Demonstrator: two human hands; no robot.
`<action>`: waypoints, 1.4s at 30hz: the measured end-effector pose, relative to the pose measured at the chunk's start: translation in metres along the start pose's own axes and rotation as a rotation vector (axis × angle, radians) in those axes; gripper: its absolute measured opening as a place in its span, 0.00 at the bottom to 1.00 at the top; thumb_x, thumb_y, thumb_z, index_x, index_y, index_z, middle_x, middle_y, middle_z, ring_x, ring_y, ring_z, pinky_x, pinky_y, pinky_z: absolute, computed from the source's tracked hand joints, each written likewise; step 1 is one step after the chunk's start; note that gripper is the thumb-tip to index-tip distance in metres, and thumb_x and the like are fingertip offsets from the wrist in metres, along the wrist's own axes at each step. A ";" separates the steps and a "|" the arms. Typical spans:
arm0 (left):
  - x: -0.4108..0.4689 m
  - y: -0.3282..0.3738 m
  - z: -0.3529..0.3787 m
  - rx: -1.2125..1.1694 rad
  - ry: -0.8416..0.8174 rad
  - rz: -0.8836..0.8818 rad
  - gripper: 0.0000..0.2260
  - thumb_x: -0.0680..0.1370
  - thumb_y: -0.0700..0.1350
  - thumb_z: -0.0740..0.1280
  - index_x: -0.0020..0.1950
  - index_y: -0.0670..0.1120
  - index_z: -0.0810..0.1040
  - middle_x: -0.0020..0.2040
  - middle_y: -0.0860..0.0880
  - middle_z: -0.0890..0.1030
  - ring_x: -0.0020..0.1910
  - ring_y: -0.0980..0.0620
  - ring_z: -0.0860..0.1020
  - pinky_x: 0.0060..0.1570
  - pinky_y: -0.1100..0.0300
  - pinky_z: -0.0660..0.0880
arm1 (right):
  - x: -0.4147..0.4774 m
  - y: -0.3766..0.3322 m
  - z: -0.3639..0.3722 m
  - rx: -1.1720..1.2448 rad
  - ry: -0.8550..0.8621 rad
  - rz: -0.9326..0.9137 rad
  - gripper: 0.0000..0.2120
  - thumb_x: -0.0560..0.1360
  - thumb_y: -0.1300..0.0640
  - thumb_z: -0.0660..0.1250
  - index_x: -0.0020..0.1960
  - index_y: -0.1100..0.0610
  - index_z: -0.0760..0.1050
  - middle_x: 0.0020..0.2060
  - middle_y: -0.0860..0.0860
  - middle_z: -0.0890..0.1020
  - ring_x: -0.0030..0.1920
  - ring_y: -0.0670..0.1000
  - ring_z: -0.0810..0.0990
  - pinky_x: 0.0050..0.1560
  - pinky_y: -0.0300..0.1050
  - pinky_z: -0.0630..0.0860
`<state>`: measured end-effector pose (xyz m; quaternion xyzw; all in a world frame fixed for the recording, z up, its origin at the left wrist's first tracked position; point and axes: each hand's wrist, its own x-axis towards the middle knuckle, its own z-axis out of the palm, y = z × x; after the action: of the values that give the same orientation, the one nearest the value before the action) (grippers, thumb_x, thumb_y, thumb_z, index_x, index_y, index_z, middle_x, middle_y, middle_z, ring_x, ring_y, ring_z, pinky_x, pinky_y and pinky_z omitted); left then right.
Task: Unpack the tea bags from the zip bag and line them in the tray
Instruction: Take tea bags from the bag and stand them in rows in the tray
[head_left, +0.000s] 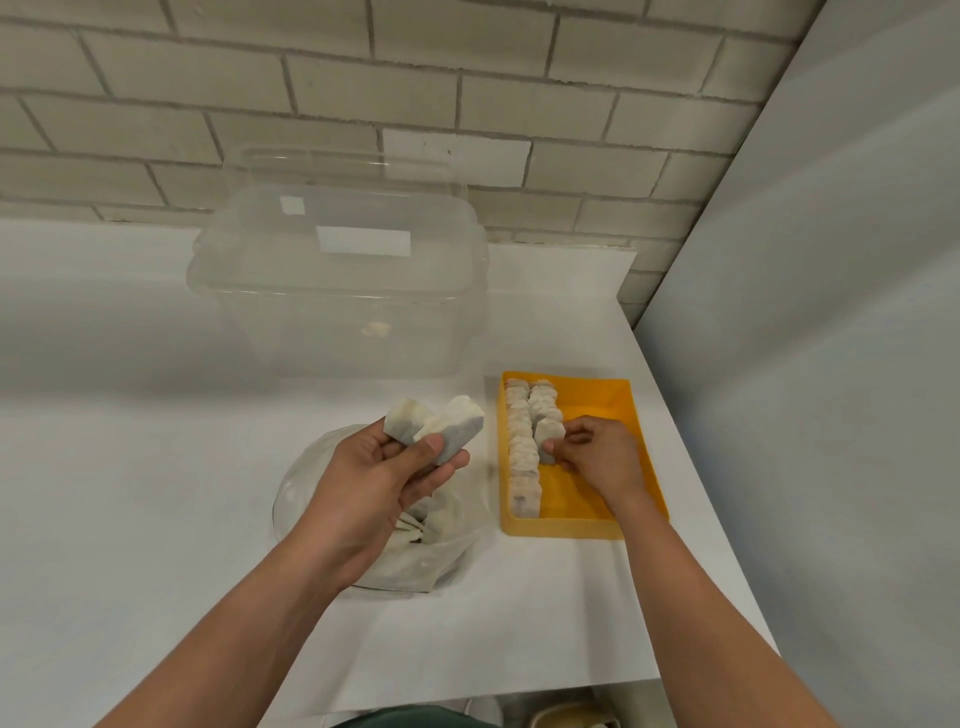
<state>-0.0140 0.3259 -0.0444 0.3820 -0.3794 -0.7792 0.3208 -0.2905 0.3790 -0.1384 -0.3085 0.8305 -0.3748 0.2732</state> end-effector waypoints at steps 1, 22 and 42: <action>0.000 0.000 0.000 0.003 0.001 0.000 0.09 0.82 0.34 0.67 0.61 0.35 0.80 0.56 0.39 0.87 0.56 0.43 0.86 0.53 0.60 0.83 | 0.001 0.000 0.000 -0.016 0.015 -0.008 0.13 0.67 0.54 0.83 0.48 0.53 0.84 0.41 0.48 0.86 0.42 0.49 0.85 0.49 0.49 0.84; -0.001 0.000 0.006 -0.015 -0.014 -0.044 0.09 0.82 0.33 0.67 0.61 0.35 0.80 0.57 0.40 0.86 0.56 0.42 0.86 0.56 0.58 0.83 | -0.006 -0.003 0.000 -0.302 -0.022 -0.115 0.15 0.73 0.49 0.76 0.33 0.53 0.76 0.27 0.46 0.75 0.33 0.51 0.73 0.36 0.47 0.71; -0.001 -0.006 0.010 0.049 -0.143 -0.016 0.13 0.82 0.31 0.66 0.64 0.41 0.81 0.58 0.41 0.86 0.58 0.43 0.86 0.56 0.61 0.82 | -0.103 -0.121 -0.012 -0.096 -0.092 -0.683 0.07 0.78 0.53 0.73 0.55 0.48 0.86 0.44 0.41 0.84 0.46 0.44 0.83 0.46 0.37 0.79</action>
<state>-0.0233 0.3335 -0.0444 0.3360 -0.4172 -0.7977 0.2771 -0.1937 0.3939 -0.0129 -0.5977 0.6828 -0.3907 0.1542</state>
